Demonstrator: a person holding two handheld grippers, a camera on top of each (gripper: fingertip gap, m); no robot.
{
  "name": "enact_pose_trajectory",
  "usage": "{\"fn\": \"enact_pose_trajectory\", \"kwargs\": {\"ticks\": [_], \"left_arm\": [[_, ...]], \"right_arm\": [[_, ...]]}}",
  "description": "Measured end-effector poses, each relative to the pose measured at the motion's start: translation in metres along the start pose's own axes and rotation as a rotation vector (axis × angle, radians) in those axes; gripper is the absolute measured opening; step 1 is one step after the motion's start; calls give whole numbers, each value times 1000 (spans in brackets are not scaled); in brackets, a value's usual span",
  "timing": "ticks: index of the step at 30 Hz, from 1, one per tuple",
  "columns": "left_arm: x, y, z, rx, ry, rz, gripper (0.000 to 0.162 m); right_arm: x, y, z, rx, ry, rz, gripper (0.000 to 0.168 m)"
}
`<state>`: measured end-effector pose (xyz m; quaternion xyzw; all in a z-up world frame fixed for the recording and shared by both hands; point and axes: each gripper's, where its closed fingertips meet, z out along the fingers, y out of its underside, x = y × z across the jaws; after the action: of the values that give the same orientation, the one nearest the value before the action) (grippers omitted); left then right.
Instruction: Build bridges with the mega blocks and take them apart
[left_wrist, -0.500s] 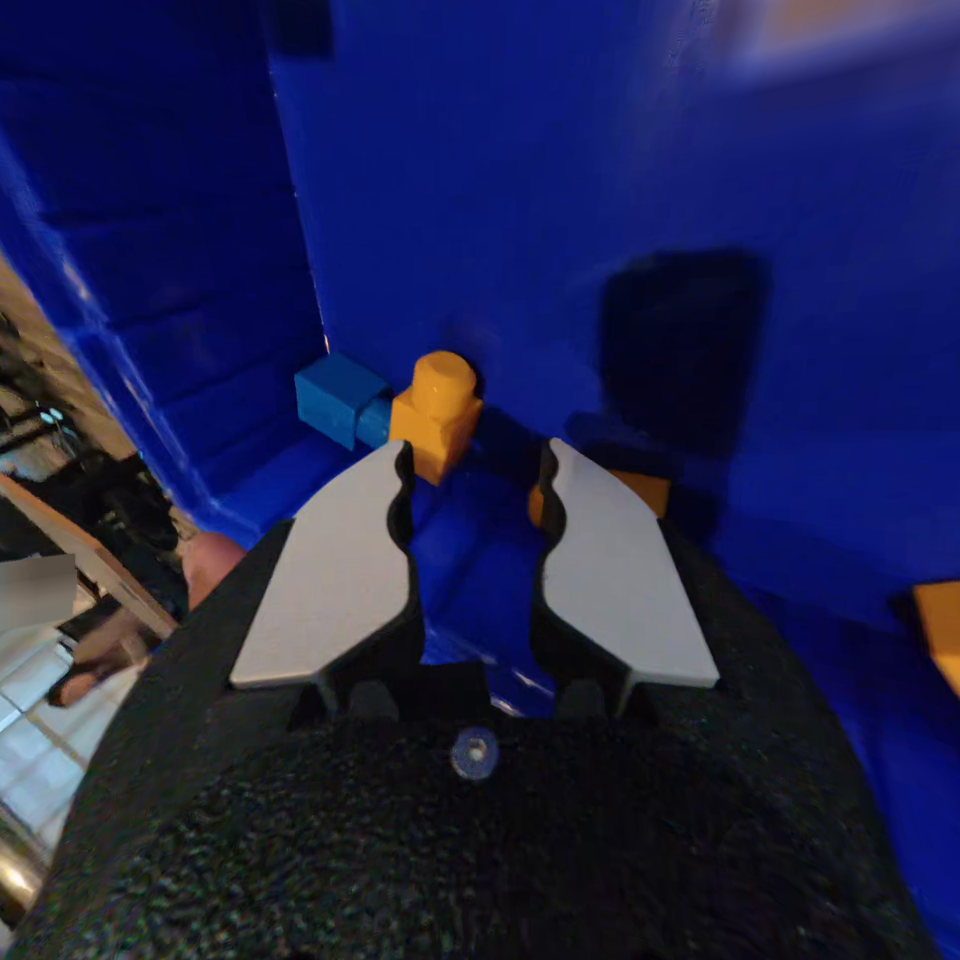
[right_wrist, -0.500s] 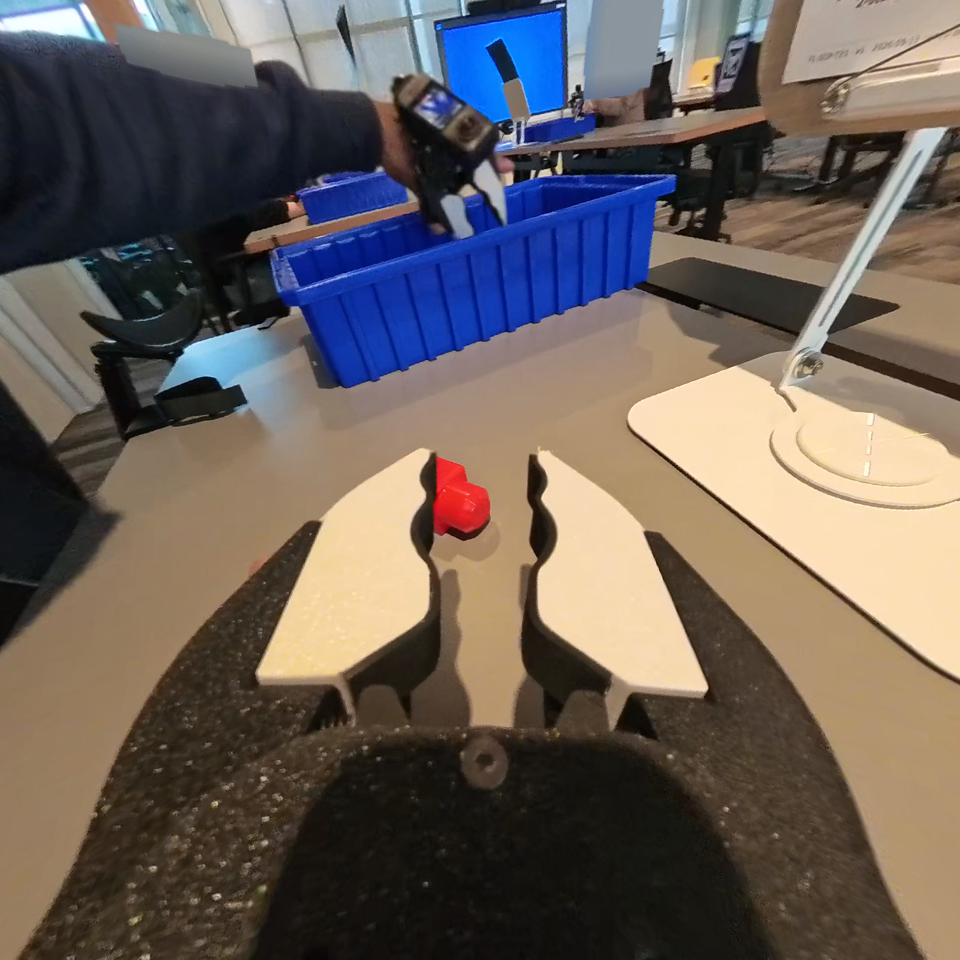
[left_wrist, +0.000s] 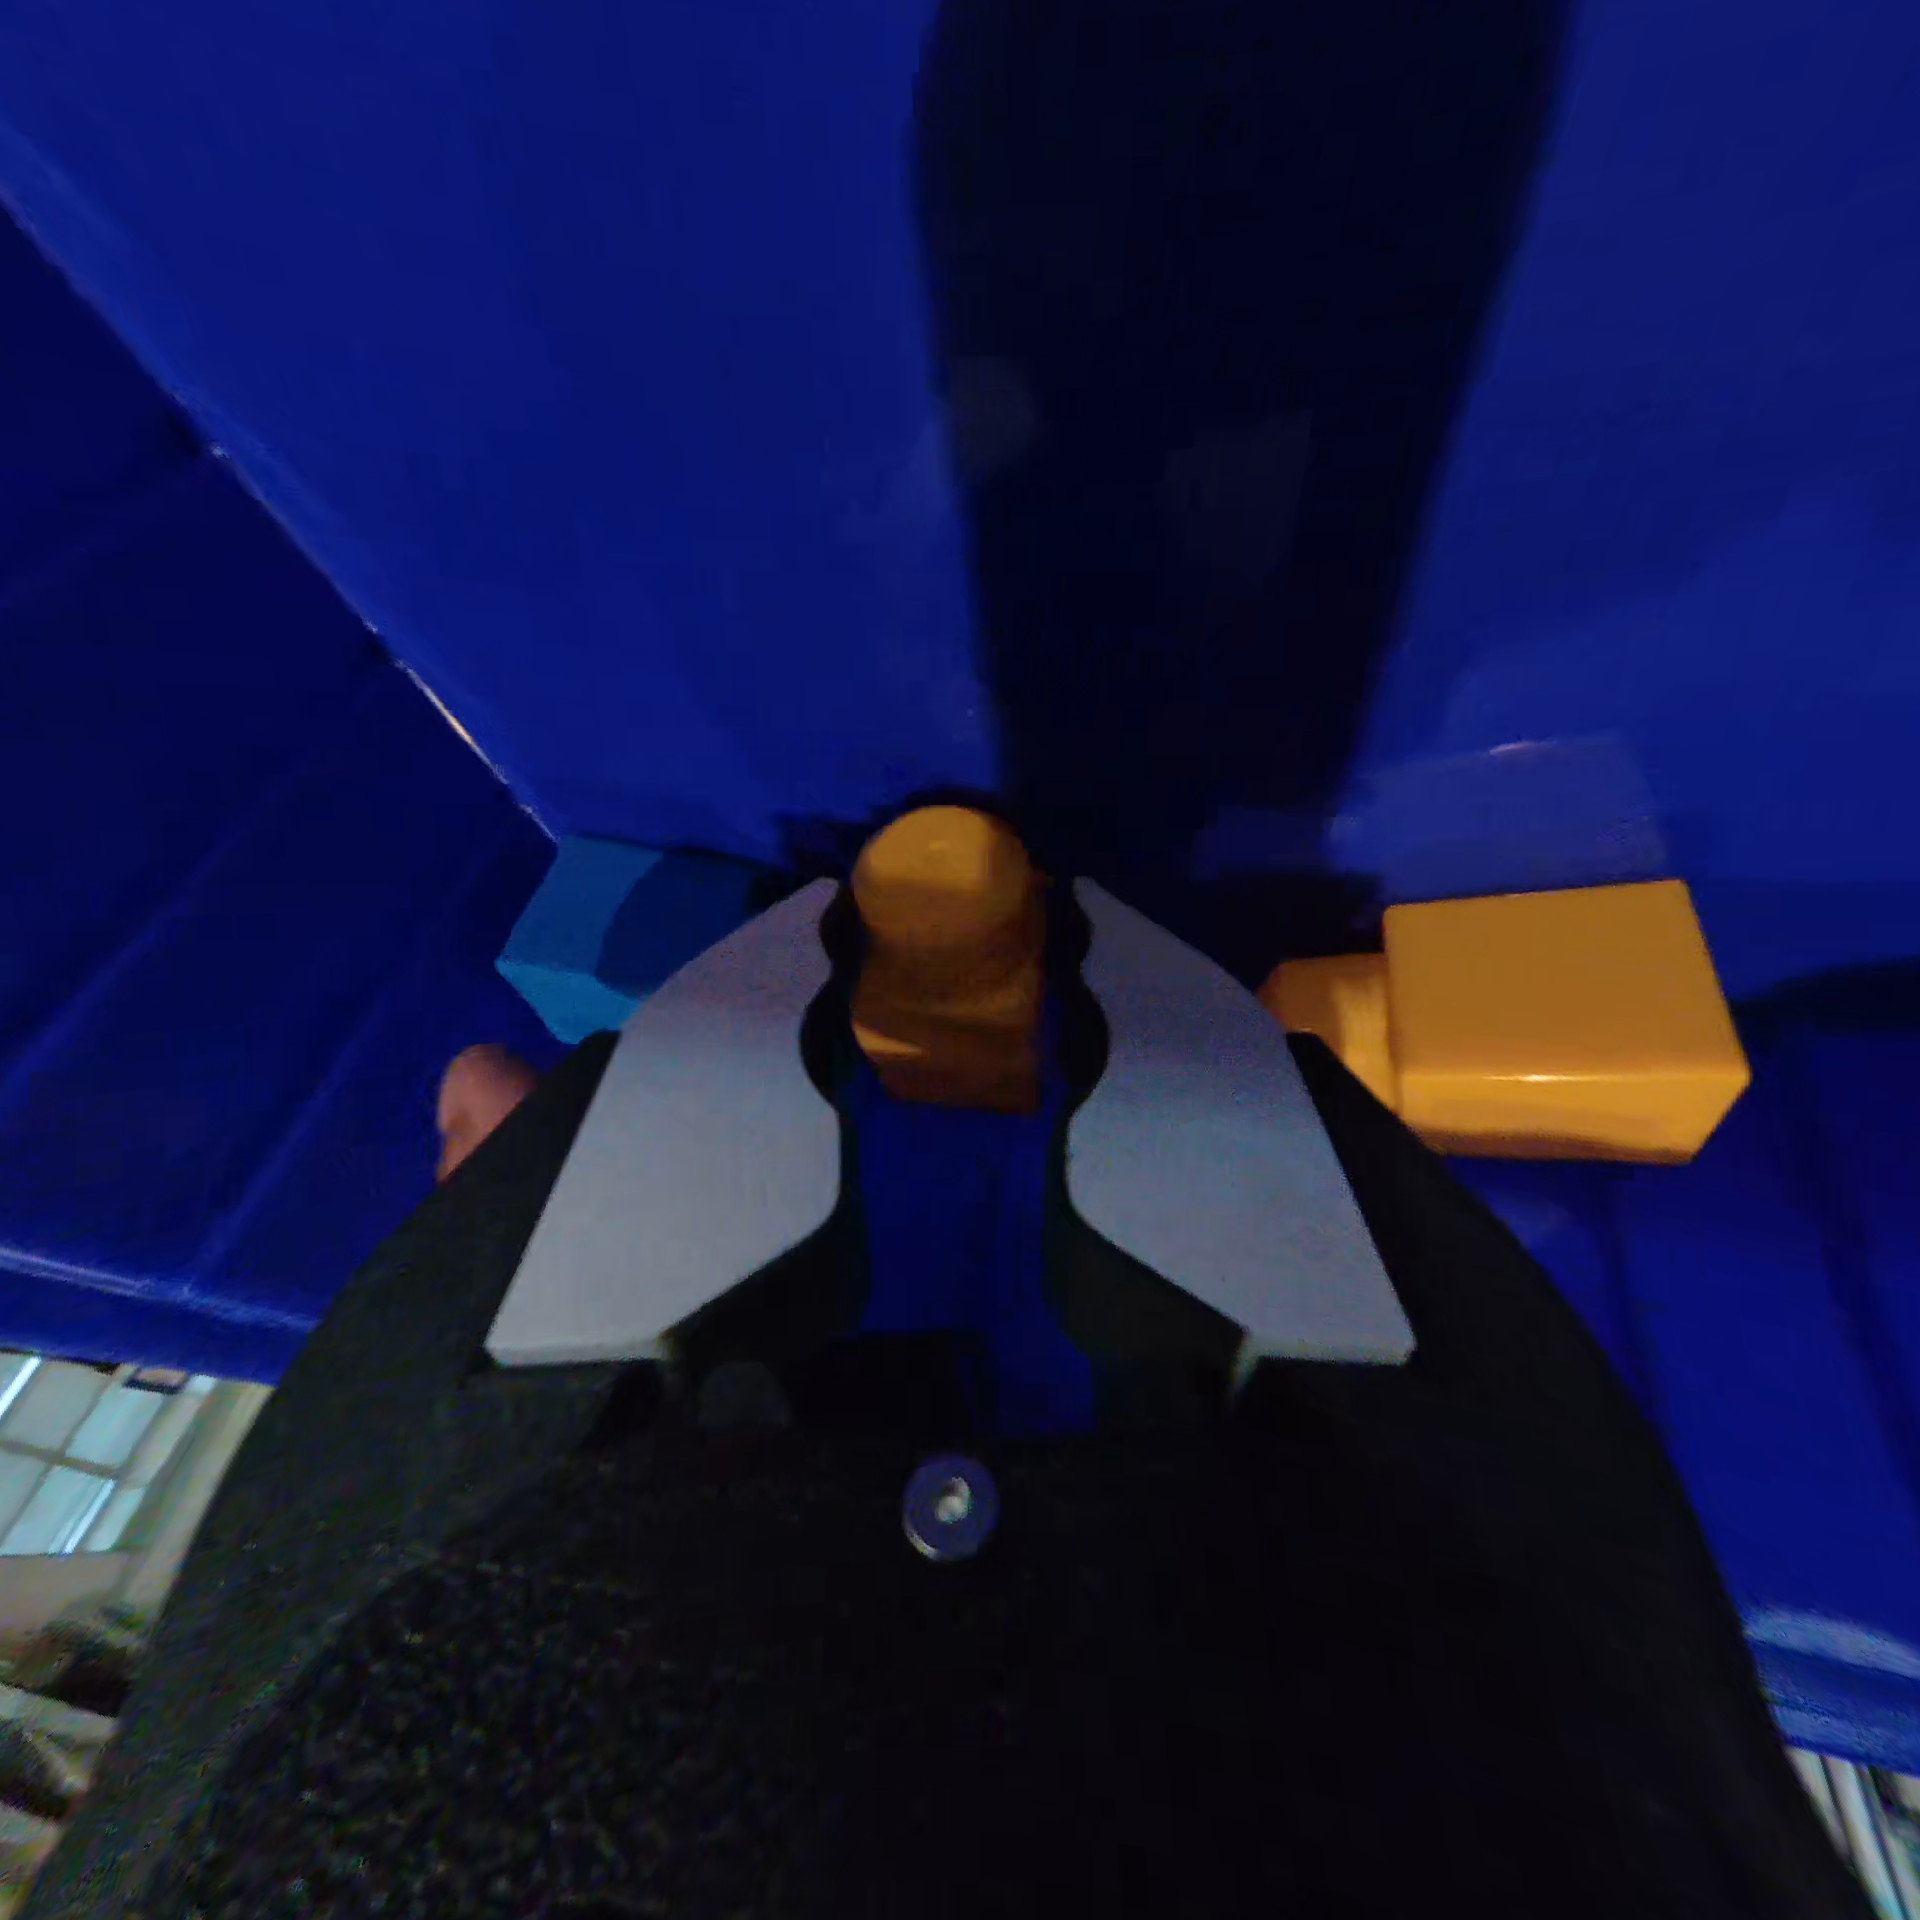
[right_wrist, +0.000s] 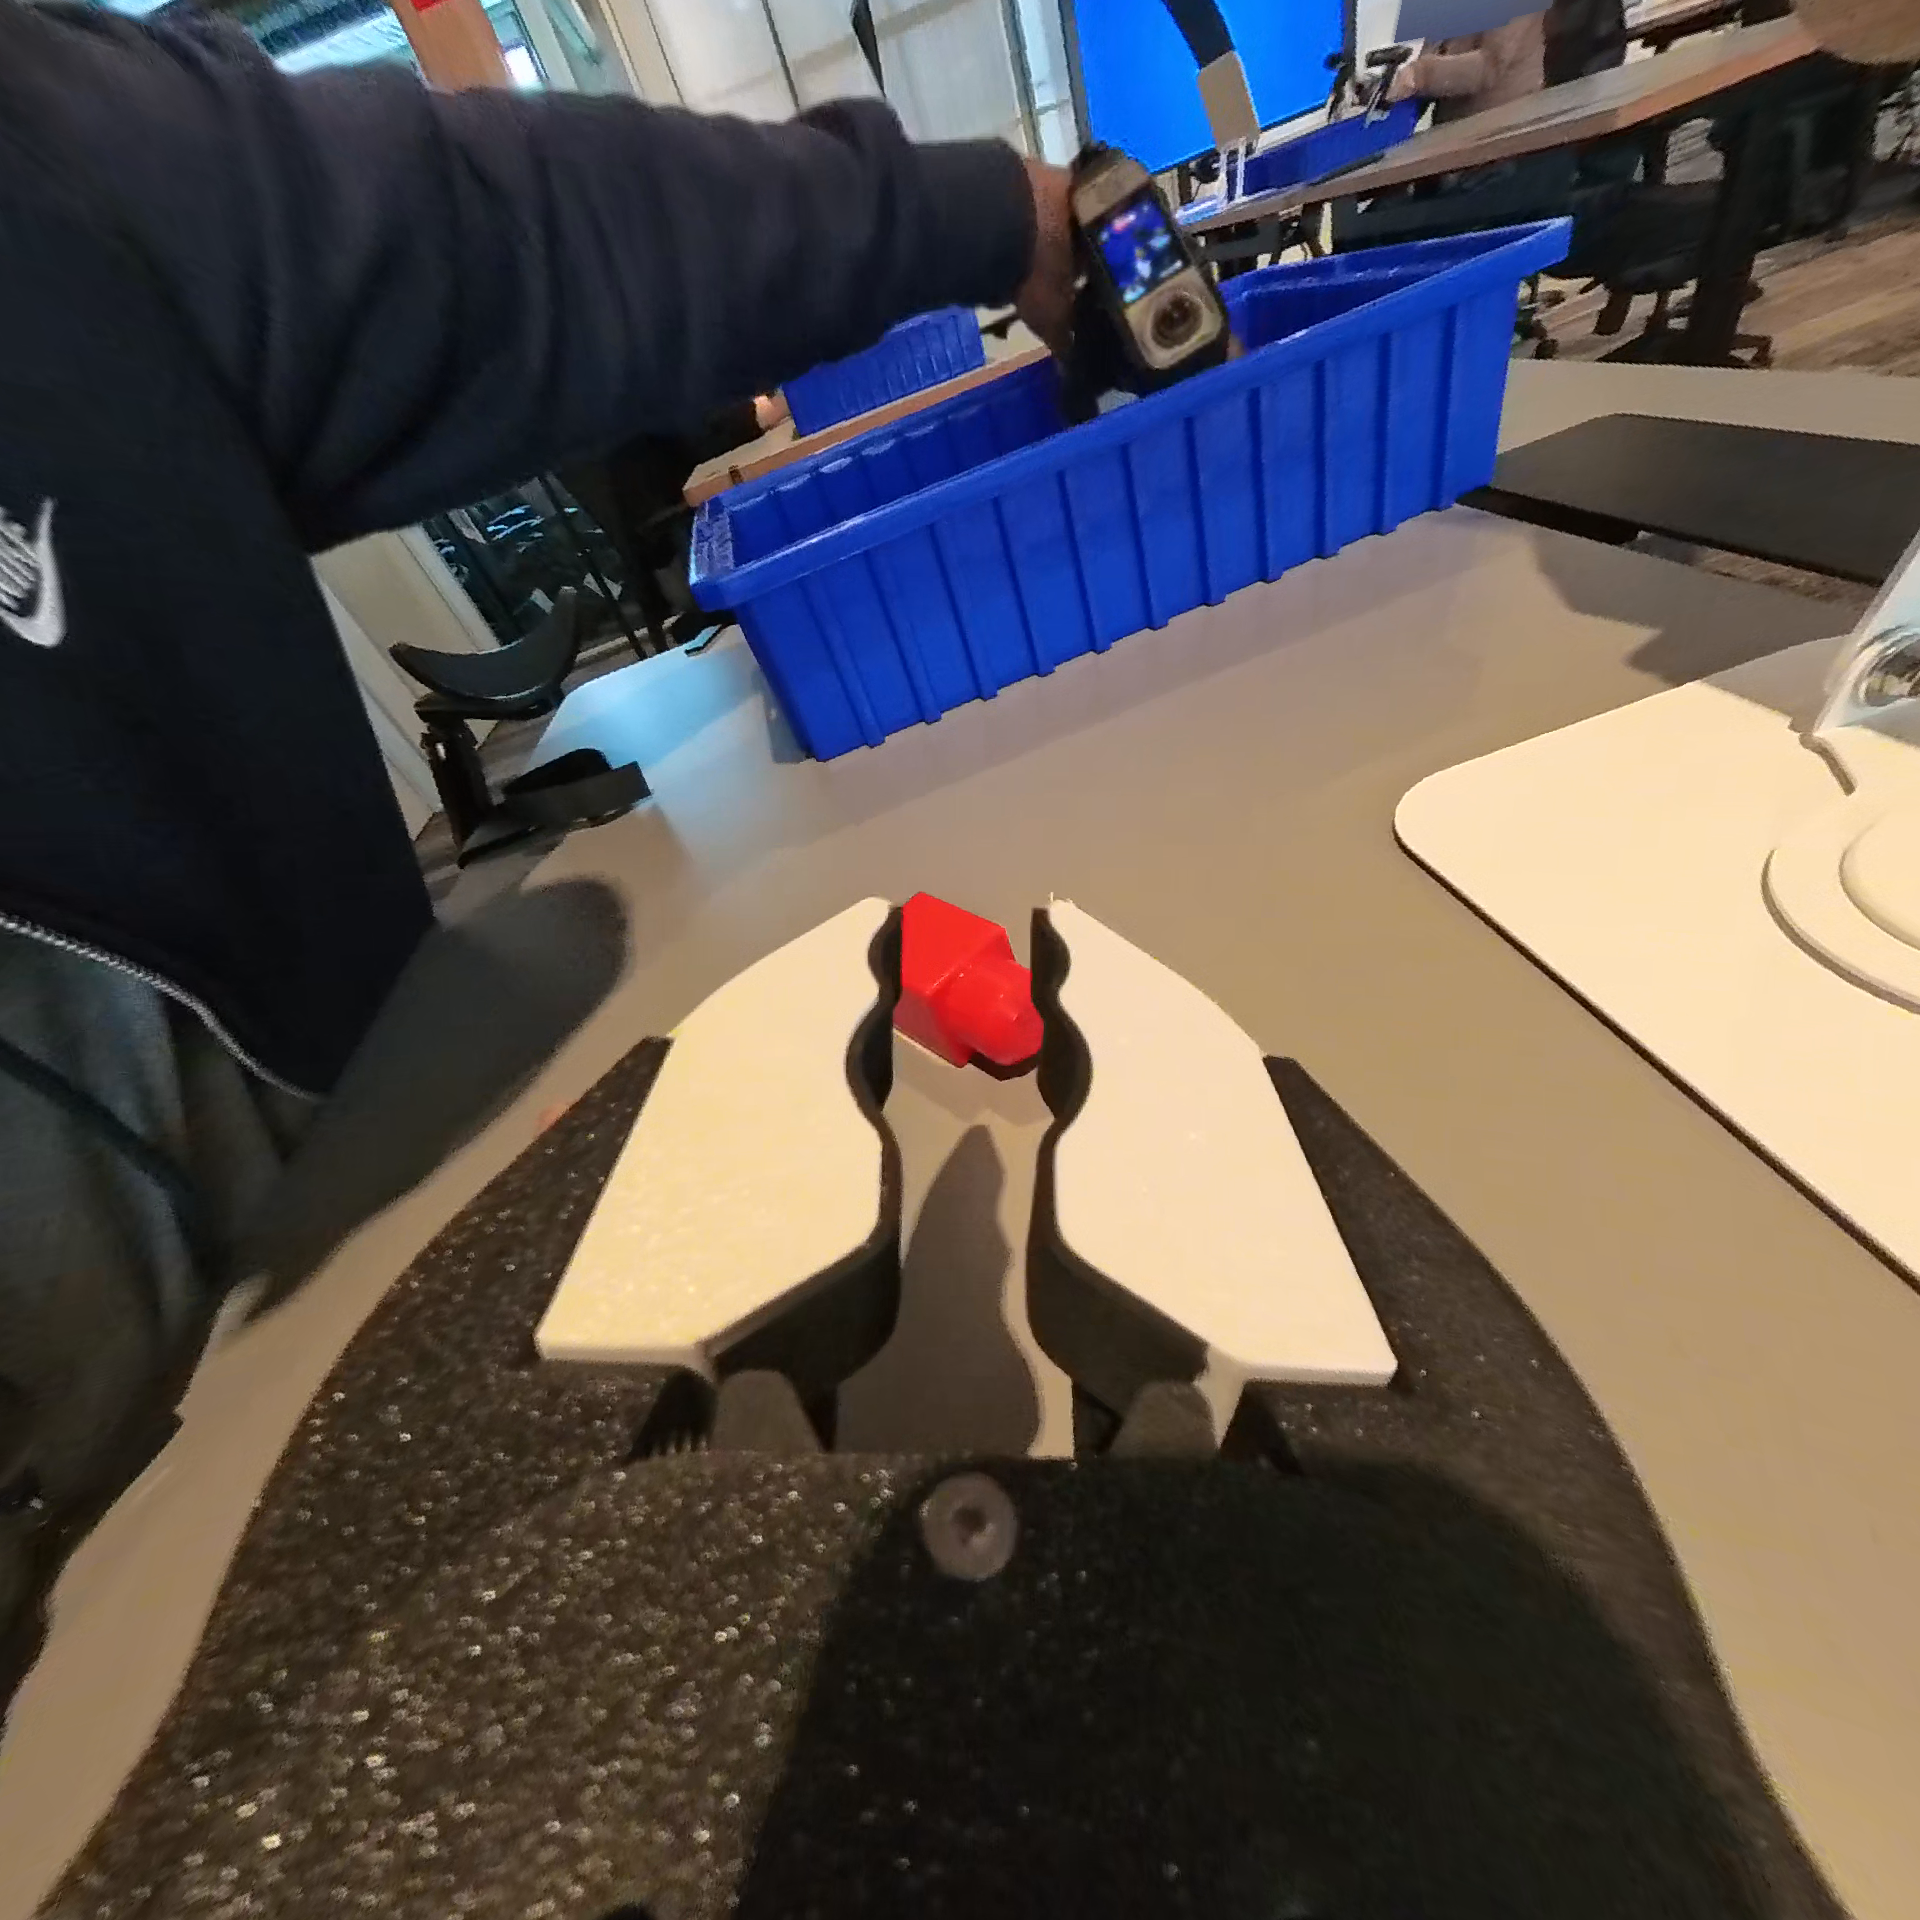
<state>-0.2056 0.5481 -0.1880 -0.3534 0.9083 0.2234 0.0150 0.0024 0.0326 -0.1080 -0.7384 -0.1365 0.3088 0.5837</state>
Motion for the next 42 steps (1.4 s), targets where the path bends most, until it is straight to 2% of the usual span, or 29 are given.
{"fn": "enact_pose_trajectory", "kwargs": {"ticks": [4, 7, 9, 11, 13, 15, 16, 18, 20, 22, 25, 27, 30, 33, 42], "left_arm": [[-1, -1, -6, 9, -35, -75, 35], [1, -23, -41, 145, -84, -210, 34], [0, -49, -92, 300, -172, -290, 34], [10, -89, -168, 548, -228, -358, 34], [41, -140, -259, 859, -206, -399, 34], [87, -185, -336, 1087, -151, -398, 34], [109, -203, -361, 1137, -126, -421, 34], [152, -237, -384, 1159, -73, -478, 34], [192, -272, -383, 1163, 8, -523, 34], [224, -309, -365, 1192, 63, -543, 34], [241, -355, -323, 1295, 65, -654, 34], [244, -373, -298, 1340, 64, -769, 34], [249, -376, -260, 1205, -23, -829, 34], [253, -375, -249, 1126, -91, -762, 34], [245, -385, -235, 1225, 3, -802, 36]], "right_arm": [[0, 0, 0, 2, -1, 4, 23], [1, -1, -1, 6, -2, 6, 23], [1, -1, -1, 9, -2, 6, 23], [1, -1, -1, 10, -1, 5, 23], [1, -1, -1, 9, 1, 3, 23], [1, -1, -1, 11, 2, 2, 24], [1, -1, -2, 13, 5, 0, 24], [1, -2, -2, 22, 11, -2, 24], [2, -3, -4, 34, 23, -3, 25], [1, -5, -7, 55, 38, -10, 26], [-1, -9, -14, 97, 55, -34, 26], [-2, -12, -20, 126, 69, -44, 26], [-3, -14, -25, 156, 99, -65, 26], [-5, -14, -27, 164, 119, -93, 26], [0, -11, -24, 134, 144, -76, 27]]}}
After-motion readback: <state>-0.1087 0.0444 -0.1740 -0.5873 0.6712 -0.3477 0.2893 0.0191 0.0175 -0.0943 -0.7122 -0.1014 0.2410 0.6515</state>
